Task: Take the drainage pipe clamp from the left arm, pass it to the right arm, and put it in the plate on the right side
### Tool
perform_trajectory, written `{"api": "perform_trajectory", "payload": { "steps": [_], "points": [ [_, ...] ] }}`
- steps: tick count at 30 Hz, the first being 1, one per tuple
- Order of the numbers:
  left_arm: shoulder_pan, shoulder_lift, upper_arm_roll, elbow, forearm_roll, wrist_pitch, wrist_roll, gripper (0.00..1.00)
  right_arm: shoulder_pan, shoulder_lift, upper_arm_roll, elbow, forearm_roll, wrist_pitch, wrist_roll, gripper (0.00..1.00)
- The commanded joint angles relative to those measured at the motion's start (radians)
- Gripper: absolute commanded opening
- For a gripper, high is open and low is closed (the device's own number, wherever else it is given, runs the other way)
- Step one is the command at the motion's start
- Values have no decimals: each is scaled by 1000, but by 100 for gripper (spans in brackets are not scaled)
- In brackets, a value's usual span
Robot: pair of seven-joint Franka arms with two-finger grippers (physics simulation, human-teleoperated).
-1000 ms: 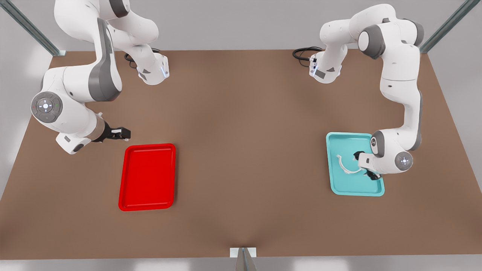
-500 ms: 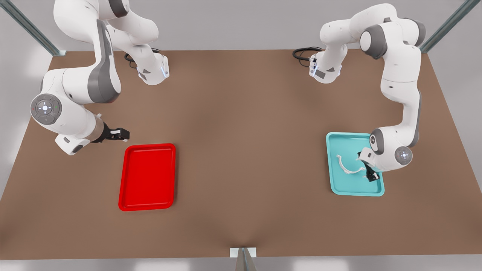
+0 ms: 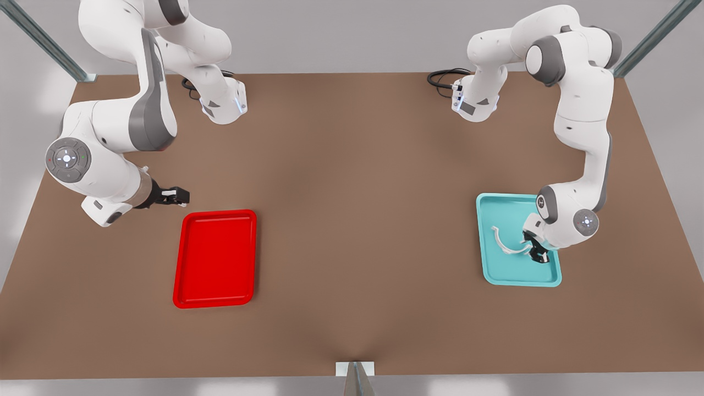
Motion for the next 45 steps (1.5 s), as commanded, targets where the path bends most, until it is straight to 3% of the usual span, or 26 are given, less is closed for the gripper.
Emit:
{"api": "perform_trajectory", "payload": {
  "steps": [1,10,14,16,37,45],
  "points": [
    [0,0,-1,1,0,-17,38,49,0,-1,0,-1,1,0,-3,100],
    [3,4,1,1,0,-38,-100,49,0,-1,0,-7,-1,2,-3,100],
    [3,4,1,1,2,-38,-130,27,0,-1,0,-7,-1,2,-3,100],
    [3,3,1,2,2,-38,-142,21,-2,-1,0,-7,-1,2,-3,100],
    [-9,-33,4,25,6,-72,-254,21,-2,0,0,-7,-1,2,-3,100],
    [-200,-129,5,45,0,-217,-688,21,-2,0,0,-7,-1,3,-3,100]
  ]
}}
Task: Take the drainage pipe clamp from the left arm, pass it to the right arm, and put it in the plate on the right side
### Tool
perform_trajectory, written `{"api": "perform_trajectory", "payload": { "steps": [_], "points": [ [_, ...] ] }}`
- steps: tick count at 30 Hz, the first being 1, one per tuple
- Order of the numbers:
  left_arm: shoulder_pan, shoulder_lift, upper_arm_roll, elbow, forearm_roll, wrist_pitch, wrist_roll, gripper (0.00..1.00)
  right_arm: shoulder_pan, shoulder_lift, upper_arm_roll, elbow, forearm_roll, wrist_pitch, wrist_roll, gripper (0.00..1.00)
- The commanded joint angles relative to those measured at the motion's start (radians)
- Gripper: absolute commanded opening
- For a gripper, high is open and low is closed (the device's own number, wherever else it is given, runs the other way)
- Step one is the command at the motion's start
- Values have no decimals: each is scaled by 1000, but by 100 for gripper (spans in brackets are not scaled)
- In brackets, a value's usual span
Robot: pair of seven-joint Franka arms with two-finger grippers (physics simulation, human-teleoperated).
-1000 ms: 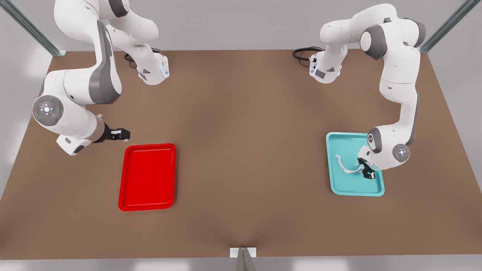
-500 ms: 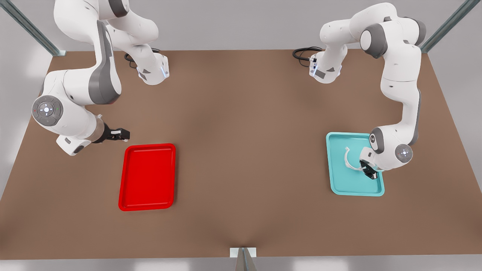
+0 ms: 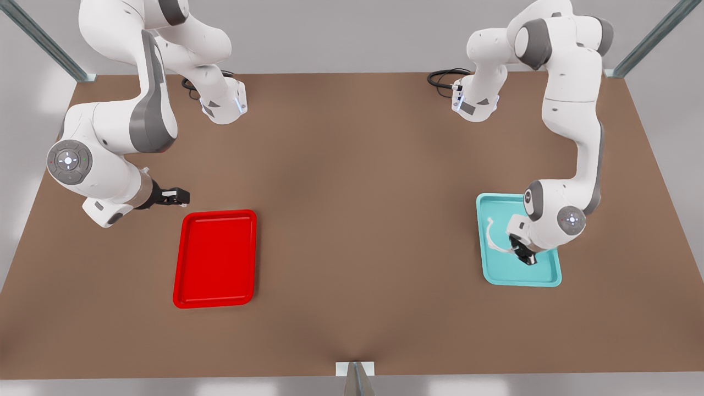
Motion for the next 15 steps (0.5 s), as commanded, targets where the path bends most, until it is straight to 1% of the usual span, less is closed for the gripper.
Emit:
{"api": "perform_trajectory", "payload": {
  "steps": [1,2,4,6,8,9,12,15],
  "points": [
    [-60,-32,0,7,-4,-129,-523,21,0,-1,0,0,1,0,0,100],
    [-92,-35,-2,10,-6,-139,-615,21,0,-1,0,0,1,1,0,100],
    [-133,-43,-19,11,-75,-149,-759,21,2,0,0,0,1,1,0,100],
    [-172,-43,-22,16,-77,-152,-851,21,11,13,0,0,-1,7,0,100],
    [-169,-17,-42,70,-110,-220,-914,21,14,20,6,2,-1,13,3,100],
    [-175,-17,-54,71,-112,-220,-948,21,25,31,7,5,-3,24,3,100],
    [-183,6,-126,111,-109,-220,-1109,21,95,103,12,20,7,96,9,100],
    [-224,21,-139,154,-100,-225,-1146,21,172,161,14,34,59,176,14,100]
  ]
}}
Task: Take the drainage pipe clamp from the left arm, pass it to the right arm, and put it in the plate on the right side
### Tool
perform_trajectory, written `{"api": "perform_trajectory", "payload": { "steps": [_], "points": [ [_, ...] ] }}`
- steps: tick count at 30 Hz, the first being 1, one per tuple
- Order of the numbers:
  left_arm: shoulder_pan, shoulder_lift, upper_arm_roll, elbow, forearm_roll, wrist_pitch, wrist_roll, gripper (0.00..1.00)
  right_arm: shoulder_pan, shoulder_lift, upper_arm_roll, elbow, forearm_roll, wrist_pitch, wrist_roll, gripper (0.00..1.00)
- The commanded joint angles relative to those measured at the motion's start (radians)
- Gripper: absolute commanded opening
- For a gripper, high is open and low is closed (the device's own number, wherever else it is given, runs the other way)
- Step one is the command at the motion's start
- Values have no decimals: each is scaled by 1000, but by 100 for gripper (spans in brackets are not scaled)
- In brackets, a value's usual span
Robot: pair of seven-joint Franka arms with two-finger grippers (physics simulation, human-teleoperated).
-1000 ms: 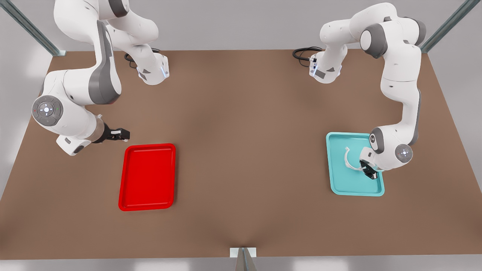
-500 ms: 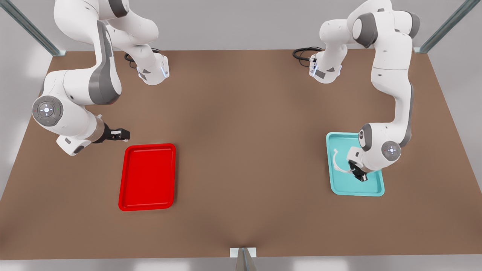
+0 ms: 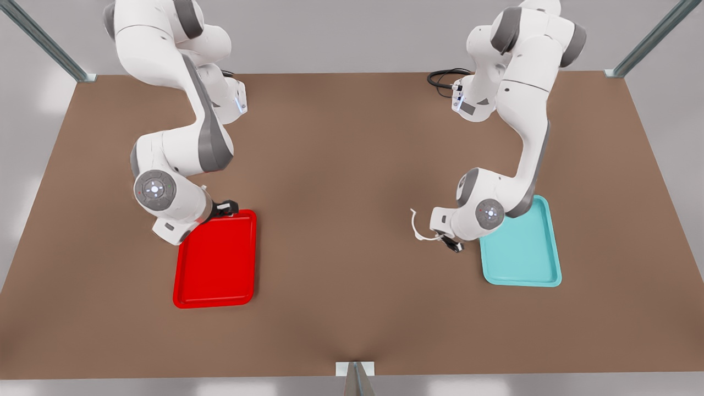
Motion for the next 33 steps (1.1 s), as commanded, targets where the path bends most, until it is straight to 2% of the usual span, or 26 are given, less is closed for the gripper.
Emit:
{"api": "perform_trajectory", "payload": {
  "steps": [1,5,10,18,24,33],
  "points": [
    [-26,16,-4,28,-3,-36,-632,21,47,28,1,2,37,132,8,100],
    [-69,53,-4,88,-3,-25,-738,21,182,81,8,-5,37,307,5,100],
    [-113,79,-4,135,-8,-25,-838,21,258,166,24,-11,39,540,10,100],
    [-171,102,-4,181,-14,-25,-918,21,310,269,59,-11,39,790,16,100],
    [-214,122,-4,218,-9,-8,-999,21,337,284,102,-14,39,878,16,100],
    [-219,123,-4,224,-11,-10,-1021,21,337,289,104,-62,37,925,-1,100]
  ]
}}
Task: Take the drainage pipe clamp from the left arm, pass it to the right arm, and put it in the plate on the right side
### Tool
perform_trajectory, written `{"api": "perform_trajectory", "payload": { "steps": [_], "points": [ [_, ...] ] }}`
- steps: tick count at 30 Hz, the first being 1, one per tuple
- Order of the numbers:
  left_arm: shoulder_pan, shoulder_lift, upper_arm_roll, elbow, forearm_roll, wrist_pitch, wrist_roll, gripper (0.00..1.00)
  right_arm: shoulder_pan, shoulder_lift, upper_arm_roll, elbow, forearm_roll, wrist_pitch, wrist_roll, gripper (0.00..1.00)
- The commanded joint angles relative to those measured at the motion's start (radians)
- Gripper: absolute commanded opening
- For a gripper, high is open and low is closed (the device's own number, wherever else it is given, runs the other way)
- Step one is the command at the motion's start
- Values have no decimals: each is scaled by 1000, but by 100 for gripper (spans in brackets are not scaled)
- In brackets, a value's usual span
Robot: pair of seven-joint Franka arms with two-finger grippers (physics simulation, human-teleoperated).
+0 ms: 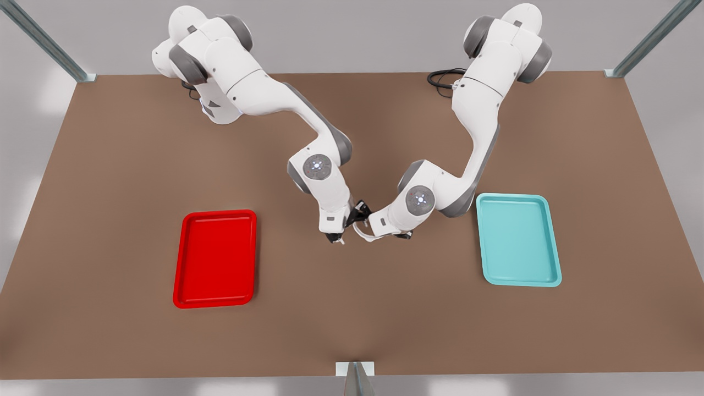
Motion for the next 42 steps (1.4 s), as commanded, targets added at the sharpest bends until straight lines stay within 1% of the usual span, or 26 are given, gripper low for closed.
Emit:
{"api": "perform_trajectory", "payload": {
  "steps": [1,26,40,41,42],
  "points": [
    [-1,-2,-1,1,-7,0,-210,21,-1,-9,0,-19,1,49,-14,100],
    [-16,-8,1,-3,0,-19,-239,21,11,91,-1,-20,-10,128,-40,100],
    [-22,-14,-1,1,-5,-22,-290,21,63,137,0,-28,-8,124,-66,100],
    [-22,-14,-1,1,-5,-23,-290,21,65,137,0,-28,-8,124,-64,97],
    [-22,-14,-1,1,-5,-23,-290,21,65,138,0,-28,-8,124,-66,72]
  ]
}}
